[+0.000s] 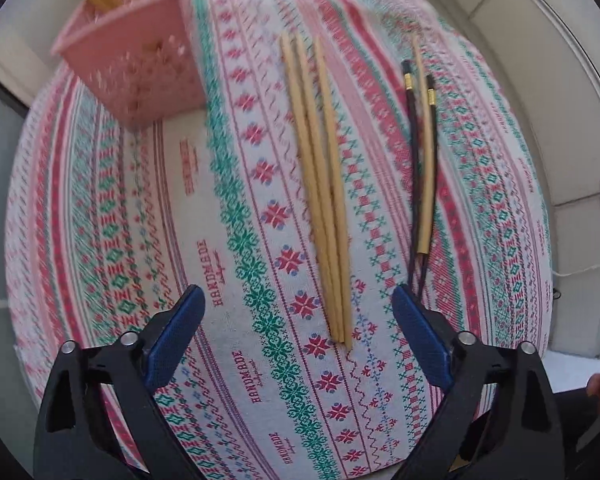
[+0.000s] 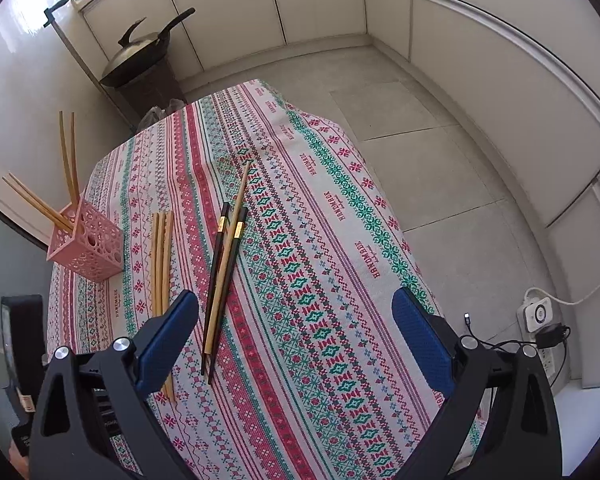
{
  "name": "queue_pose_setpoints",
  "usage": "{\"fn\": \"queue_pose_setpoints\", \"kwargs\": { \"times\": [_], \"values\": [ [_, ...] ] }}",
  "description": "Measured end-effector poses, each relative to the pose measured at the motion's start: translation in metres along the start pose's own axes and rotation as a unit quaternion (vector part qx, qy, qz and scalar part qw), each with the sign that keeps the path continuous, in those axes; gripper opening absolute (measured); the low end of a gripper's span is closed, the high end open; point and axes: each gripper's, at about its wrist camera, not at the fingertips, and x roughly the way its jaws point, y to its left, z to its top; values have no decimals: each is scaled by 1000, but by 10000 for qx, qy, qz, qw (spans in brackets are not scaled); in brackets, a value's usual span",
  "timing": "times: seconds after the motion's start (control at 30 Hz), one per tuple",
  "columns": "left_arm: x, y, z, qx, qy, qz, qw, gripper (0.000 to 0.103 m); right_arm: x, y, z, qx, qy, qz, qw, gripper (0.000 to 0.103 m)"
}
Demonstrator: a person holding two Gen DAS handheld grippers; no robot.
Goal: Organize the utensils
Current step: 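Withdraw both open tools and move toward the remaining chopsticks, then close the left tool on a wooden chopstick while the right tool grasps another wooden chopstick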
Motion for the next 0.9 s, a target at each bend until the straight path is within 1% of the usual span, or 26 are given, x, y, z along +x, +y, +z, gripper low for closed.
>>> {"fn": "queue_pose_setpoints", "kwargs": {
  "times": [0.03, 0.1, 0.13, 0.17, 0.2, 0.27, 0.3, 0.37, 0.43, 0.5, 0.53, 0.6, 0.67, 0.73, 0.83, 0.9],
  "values": [
    [2, 4, 2, -119, 13, -93, 9999, 87, 1, -2, 1, 47, 26, 49, 10000, 95],
    [3, 5, 5, -183, 1, -240, 9995, 87, 3, -8, 5, 211, 66, 110, 9997, 95],
    [4, 4, 6, -182, 31, -327, 9993, 85, 4, -11, 7, 289, 75, 126, 9995, 95],
    [6, 2, 8, -165, 90, -389, 9991, 81, 6, -15, 10, 392, 86, 135, 9991, 95],
    [8, -1, 8, -122, 199, -407, 9989, 79, 8, -19, 12, 490, 117, 130, 9986, 95],
    [15, -7, 5, -10, 454, -343, 9984, 72, 13, -27, 14, 680, 235, 195, 9972, 95],
    [19, -8, 3, 33, 528, -311, 9981, 65, 17, -31, 15, 775, 299, 242, 9963, 95],
    [21, -13, 0, 141, 485, -198, 9985, 62, 22, -39, 16, 964, 427, 295, 9940, 95],
    [19, -18, -2, 205, 482, -200, 9984, 56, 27, -42, 16, 1121, 537, 386, 9915, 95],
    [16, -20, -5, 213, 473, -250, 9983, 56, 30, -42, 15, 1189, 622, 503, 9897, 95],
    [14, -20, -7, 231, 438, -217, 9985, 55, 30, -40, 15, 1162, 625, 514, 9899, 95],
    [5, -16, -14, 307, 284, 1, 9991, 55, 30, -37, 14, 1069, 583, 477, 9914, 95],
    [1, -14, -15, 361, 174, 207, 9990, 50, 32, -35, 14, 1055, 588, 473, 9915, 95],
    [5, -11, -16, 347, 226, 271, 9988, 46, 34, -34, 14, 1082, 649, 501, 9907, 95],
    [9, -12, -17, 404, 237, 294, 9985, 46, 37, -31, 13, 1035, 692, 535, 9908, 95],
    [10, -15, -18, 455, 214, 333, 9982, 45, 36, -29, 13, 967, 667, 521, 9917, 95]
  ]
}}
